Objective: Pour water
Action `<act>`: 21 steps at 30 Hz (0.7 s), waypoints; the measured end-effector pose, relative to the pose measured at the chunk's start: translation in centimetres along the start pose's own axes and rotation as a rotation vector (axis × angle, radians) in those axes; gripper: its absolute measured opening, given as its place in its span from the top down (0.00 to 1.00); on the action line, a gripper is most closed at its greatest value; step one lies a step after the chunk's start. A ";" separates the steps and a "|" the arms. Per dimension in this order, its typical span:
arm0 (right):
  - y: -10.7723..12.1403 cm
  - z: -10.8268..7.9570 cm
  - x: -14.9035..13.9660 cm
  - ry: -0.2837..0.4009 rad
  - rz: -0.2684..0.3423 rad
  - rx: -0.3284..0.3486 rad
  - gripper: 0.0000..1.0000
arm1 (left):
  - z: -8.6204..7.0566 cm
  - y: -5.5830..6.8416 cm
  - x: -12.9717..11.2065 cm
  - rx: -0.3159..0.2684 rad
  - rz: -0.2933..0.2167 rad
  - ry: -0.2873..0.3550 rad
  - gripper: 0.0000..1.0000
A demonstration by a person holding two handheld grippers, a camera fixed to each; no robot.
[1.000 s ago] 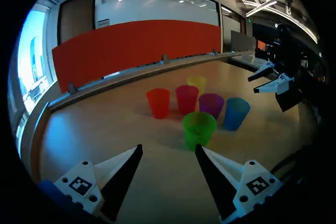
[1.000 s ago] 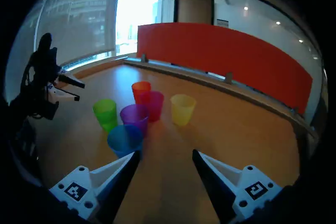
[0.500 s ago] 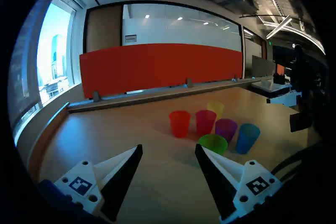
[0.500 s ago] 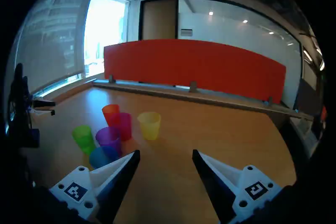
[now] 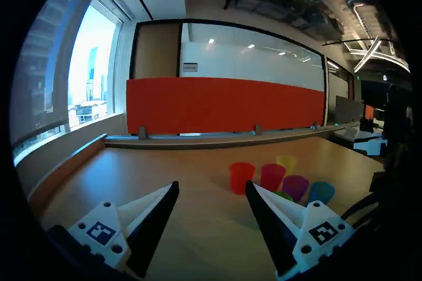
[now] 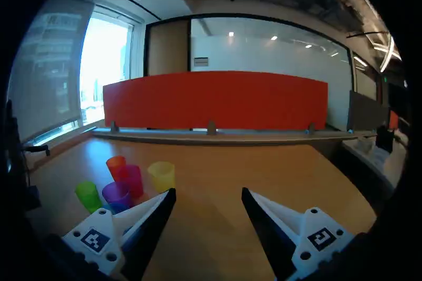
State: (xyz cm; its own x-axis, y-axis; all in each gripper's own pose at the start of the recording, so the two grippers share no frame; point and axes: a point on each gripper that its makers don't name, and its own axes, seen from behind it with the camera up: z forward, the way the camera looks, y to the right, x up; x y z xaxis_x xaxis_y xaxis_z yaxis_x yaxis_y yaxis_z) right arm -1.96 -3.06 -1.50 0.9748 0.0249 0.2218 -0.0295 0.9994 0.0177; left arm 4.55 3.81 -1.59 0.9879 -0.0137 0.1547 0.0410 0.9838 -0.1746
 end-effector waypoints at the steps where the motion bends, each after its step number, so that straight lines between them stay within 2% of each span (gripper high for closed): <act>1: 0.0 -0.1 0.2 0.016 0.003 -0.005 0.04 | 0.0 0.0 0.0 0.005 -0.010 0.006 0.07; 5: 0.2 -0.5 1.0 0.083 0.005 -0.032 0.04 | -0.1 -0.1 -0.1 0.019 -0.051 0.024 0.07; 8: 0.5 -0.6 1.3 0.114 -0.001 -0.056 0.04 | -0.2 -0.4 0.0 0.031 -0.062 0.036 0.07; 14: 0.8 -0.8 1.7 0.139 0.008 -0.082 0.04 | -0.3 0.0 0.9 0.038 -0.050 0.060 0.07; 21: 1.6 -0.8 2.2 0.154 0.010 -0.108 0.04 | 0.0 1.3 0.8 0.036 -0.025 0.078 0.07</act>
State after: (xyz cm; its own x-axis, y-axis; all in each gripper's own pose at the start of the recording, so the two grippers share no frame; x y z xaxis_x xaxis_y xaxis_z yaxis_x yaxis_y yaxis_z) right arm 0.33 -1.40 -1.80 0.9971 0.0296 0.0698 -0.0233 0.9957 -0.0899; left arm 5.38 5.04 -1.69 0.9953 -0.0509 0.0820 0.0618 0.9888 -0.1362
